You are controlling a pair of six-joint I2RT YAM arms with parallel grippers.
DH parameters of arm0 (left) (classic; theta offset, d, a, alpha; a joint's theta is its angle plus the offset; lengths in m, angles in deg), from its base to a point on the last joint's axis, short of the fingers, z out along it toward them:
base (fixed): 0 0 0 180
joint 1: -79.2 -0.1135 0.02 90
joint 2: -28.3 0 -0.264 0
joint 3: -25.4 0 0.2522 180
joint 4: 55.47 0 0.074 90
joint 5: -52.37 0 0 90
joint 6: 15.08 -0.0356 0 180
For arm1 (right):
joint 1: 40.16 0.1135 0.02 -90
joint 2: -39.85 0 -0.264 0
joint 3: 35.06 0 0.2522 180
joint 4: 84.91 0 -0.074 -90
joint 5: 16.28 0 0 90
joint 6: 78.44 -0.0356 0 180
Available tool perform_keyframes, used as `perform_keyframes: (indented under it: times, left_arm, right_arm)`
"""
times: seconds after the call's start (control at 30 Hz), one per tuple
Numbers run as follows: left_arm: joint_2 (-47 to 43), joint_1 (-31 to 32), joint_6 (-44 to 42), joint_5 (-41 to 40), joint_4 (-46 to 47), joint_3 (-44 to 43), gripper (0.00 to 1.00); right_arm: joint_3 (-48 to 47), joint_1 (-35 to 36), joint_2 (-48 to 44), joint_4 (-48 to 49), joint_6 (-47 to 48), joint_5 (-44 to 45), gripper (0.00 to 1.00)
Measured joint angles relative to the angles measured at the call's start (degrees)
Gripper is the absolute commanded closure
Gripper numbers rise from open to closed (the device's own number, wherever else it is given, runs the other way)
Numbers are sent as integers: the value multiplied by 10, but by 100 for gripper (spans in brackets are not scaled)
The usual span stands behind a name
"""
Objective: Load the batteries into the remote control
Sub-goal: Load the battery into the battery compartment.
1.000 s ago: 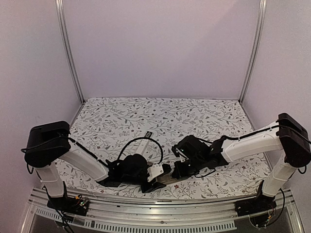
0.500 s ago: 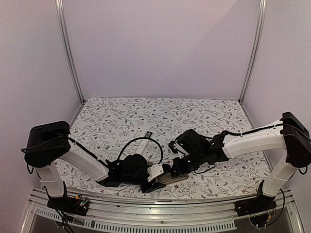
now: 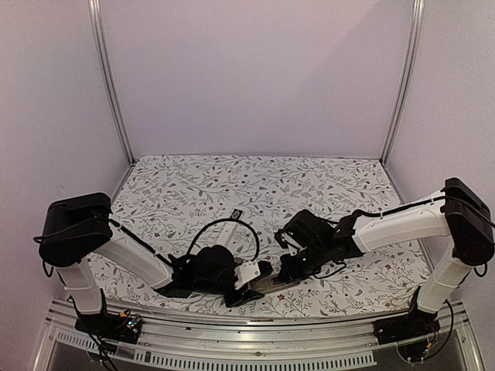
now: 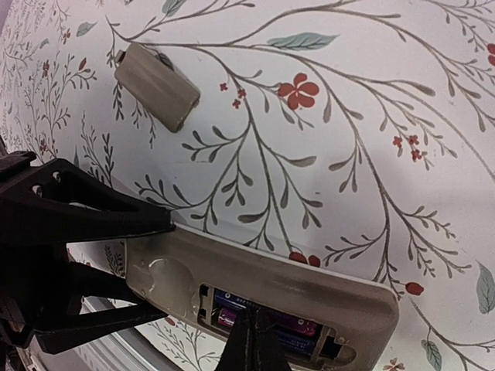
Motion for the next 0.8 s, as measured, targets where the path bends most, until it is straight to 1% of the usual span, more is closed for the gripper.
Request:
perform_keyframes:
  times: [0.1, 0.13, 0.2, 0.23, 0.3, 0.43, 0.57, 0.67, 0.77, 0.8]
  left_arm:
    - [0, 0, 0, -2, 0, 0, 63]
    - [-1, 0, 0, -5, 0, 0, 54]
    - [-2, 0, 0, -7, -1, 0, 40]
    - [-4, 0, 0, -7, -4, 0, 36]
    - [-16, 0, -2, -12, -21, 2, 32]
    - [-66, 0, -18, -19, -61, 3, 23]
    - [-163, -14, -27, -10, -102, -1, 16]
    - [-228, -49, -17, -4, -130, -18, 11]
    - [-277, -107, 17, -10, -181, -53, 10]
    - [-287, -124, 28, -17, -202, -67, 10]
  right_arm:
    - [1, 0, 1, 3, 0, 0, 100]
    - [1, -1, 1, 3, 0, 0, 100]
    - [-1, -1, 1, 0, 2, 0, 100]
    - [-4, -1, 2, -5, 4, 0, 100]
    - [-17, -1, 2, -21, 11, 2, 99]
    - [-72, -2, -3, -40, 42, 20, 83]
    - [-118, -9, -44, -36, 78, 64, 69]
    - [-128, -28, -99, -19, 112, 94, 57]
    - [-126, -58, -141, 5, 138, 109, 43]
    - [-123, -66, -152, 16, 144, 110, 39]
